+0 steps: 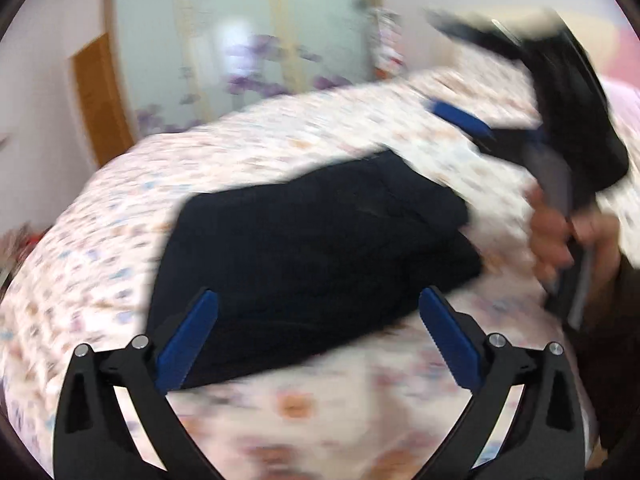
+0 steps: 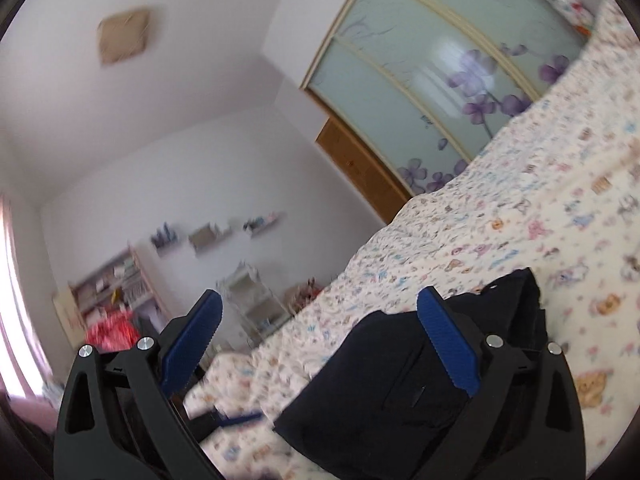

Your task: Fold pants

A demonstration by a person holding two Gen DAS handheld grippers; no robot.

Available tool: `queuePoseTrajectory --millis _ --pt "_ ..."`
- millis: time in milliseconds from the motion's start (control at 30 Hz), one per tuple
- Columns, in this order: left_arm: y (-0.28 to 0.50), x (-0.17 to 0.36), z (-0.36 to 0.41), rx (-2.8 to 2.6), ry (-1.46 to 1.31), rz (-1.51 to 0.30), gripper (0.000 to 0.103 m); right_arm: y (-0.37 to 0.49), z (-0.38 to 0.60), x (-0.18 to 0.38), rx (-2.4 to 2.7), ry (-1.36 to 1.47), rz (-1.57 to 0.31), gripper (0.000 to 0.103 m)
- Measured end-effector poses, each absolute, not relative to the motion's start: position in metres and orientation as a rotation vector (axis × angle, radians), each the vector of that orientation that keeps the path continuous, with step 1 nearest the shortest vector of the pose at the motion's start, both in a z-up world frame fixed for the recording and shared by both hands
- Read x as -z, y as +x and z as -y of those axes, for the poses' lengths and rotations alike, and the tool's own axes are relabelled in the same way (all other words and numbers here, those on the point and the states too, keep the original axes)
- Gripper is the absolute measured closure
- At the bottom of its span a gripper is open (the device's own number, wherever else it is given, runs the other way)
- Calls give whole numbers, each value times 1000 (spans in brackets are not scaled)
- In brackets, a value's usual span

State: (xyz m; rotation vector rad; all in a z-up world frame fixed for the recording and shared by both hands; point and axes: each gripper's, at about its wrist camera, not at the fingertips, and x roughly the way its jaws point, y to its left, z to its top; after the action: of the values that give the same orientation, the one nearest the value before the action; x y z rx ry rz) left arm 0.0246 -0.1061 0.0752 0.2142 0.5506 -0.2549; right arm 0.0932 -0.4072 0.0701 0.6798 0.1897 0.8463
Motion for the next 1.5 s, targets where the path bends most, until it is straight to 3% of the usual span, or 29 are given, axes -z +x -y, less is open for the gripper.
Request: queuePoseTrajectory --millis 333,433,500,600,667,833,933,1000,1067,1200,1367,1500 --pt "53 -105 30 51 -124 -439 2 55 346 -87 -744 447 -380 3" --pt "71 -91 33 -18 -103 -497 2 63 344 -53 -588 437 -557 3" --pt "90 -66 32 -65 -60 -623 2 73 355 -17 -541 522 -689 8" --pt "113 -19 20 -50 -116 -853 2 69 370 -9 -567 620 -678 11" --pt "106 -21 -2 -31 -261 -825 2 68 367 -23 -543 592 -672 10" --pt "83 -53 -9 -112 -283 -613 2 84 368 -64 -581 608 -502 1" --pt "86 -59 17 -72 -157 -597 2 114 367 -47 -537 654 -606 1" --pt "101 -44 39 -33 -41 -682 2 129 363 -19 -482 658 -686 2" --pt "123 -21 52 -24 23 -812 2 120 363 -8 -484 634 -606 2" --pt "120 -27 42 -1 -41 -801 2 114 361 -17 -469 620 -619 2" --pt "79 -53 13 -29 -92 -662 2 66 357 -45 -444 607 -551 2" --pt "34 -77 13 -31 51 -553 2 11 338 -50 -396 501 -504 1"
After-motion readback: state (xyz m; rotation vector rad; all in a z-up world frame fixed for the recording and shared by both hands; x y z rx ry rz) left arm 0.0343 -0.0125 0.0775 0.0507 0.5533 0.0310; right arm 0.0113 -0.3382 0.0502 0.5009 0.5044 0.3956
